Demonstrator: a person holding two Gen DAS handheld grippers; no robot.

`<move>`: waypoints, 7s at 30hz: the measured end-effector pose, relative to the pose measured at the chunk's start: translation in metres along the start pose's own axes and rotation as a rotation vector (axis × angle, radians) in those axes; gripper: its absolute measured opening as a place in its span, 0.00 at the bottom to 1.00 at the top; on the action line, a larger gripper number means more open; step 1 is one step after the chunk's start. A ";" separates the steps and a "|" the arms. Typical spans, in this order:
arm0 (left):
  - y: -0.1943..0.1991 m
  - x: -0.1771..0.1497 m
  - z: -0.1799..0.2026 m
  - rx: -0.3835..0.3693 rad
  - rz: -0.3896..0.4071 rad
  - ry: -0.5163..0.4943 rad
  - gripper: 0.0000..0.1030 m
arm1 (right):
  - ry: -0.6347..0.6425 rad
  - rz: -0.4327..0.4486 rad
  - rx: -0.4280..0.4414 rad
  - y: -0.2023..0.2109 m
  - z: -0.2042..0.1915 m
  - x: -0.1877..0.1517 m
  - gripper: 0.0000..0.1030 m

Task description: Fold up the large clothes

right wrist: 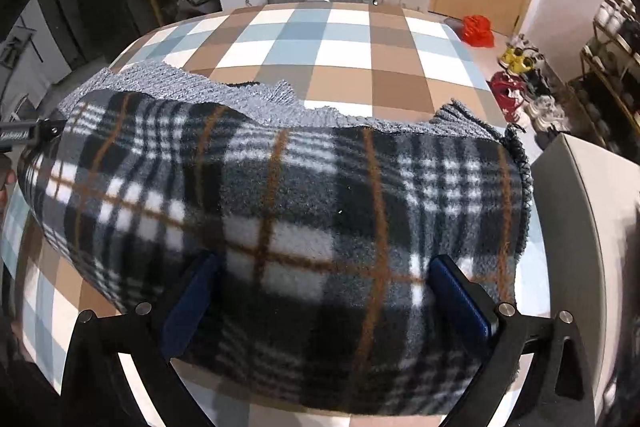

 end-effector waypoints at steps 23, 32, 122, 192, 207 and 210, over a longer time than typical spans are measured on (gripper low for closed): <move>0.049 -0.142 0.005 -0.114 -0.042 0.098 0.99 | 0.136 -0.168 0.106 0.026 0.026 -0.035 1.00; 0.135 -0.151 -0.040 0.164 0.378 0.085 0.99 | 0.175 0.067 0.201 0.085 -0.040 -0.026 1.00; 0.115 -0.176 -0.007 -0.427 0.507 0.545 0.46 | 0.521 -1.137 -0.617 -0.133 -0.289 -0.011 1.00; 0.175 -0.106 0.116 -0.362 0.501 -0.379 0.47 | -0.199 0.125 0.549 0.068 0.032 0.049 0.95; 0.165 -0.107 0.126 -0.277 0.479 -0.467 0.47 | 0.044 0.099 0.378 0.110 -0.045 -0.016 0.81; 0.160 -0.110 0.130 -0.281 0.442 -0.505 0.48 | -0.081 0.045 0.440 0.069 -0.033 -0.032 0.79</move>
Point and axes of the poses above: each gripper's, at about its wrist camera, not at the fingertips, and y roughly against the way its jaws point, z to its right, x to its top, the point moved 7 cm from there along -y, roughly the way its jaws point, and after that the axes turned 13 degrees about x, right-handed, at the moved point
